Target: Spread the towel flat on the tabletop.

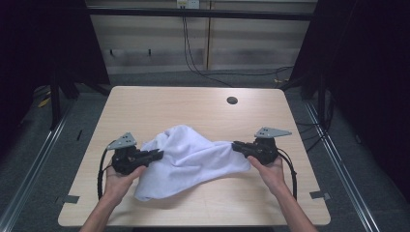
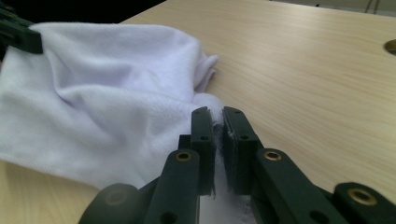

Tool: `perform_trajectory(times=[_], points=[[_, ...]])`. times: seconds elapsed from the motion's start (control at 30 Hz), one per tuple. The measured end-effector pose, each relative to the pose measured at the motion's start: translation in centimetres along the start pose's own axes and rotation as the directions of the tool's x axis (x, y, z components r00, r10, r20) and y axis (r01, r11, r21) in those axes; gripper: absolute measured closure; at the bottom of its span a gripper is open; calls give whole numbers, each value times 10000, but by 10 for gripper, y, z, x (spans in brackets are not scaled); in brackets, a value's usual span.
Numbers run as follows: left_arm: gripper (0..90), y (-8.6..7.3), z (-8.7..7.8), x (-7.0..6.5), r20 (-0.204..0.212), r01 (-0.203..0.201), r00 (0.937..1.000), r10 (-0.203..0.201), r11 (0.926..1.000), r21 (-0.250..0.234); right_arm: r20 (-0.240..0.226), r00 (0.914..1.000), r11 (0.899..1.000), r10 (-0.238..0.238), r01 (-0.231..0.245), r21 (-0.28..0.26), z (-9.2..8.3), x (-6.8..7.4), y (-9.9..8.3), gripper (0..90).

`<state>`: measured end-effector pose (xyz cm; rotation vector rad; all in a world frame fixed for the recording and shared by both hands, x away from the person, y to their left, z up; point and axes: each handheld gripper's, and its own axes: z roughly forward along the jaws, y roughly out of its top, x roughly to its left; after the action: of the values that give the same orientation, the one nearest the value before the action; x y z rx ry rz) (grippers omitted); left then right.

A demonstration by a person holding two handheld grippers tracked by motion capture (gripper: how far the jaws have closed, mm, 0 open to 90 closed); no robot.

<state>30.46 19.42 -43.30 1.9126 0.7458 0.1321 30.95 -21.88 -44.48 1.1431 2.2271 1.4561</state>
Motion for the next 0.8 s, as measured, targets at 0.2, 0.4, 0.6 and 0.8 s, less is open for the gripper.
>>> perform_trajectory(times=[0.2,0.4,0.6,0.8], points=[[510,20,7,-21,81,-450,9989,457,9966,-689,-1147,9934,9995,0,-36,-310,9,19,13,838],[412,25,67,-35,728,-964,9930,930,9943,458,-1955,9807,9991,-54,-31,-434,23,35,24,837],[460,17,111,-41,682,-1340,9897,1256,9816,1360,-2333,9724,9990,-16,-87,-430,22,38,23,836],[856,13,109,-40,1169,-1360,9857,1215,9828,1251,-2344,9721,9995,-86,9,-329,19,35,21,708]])
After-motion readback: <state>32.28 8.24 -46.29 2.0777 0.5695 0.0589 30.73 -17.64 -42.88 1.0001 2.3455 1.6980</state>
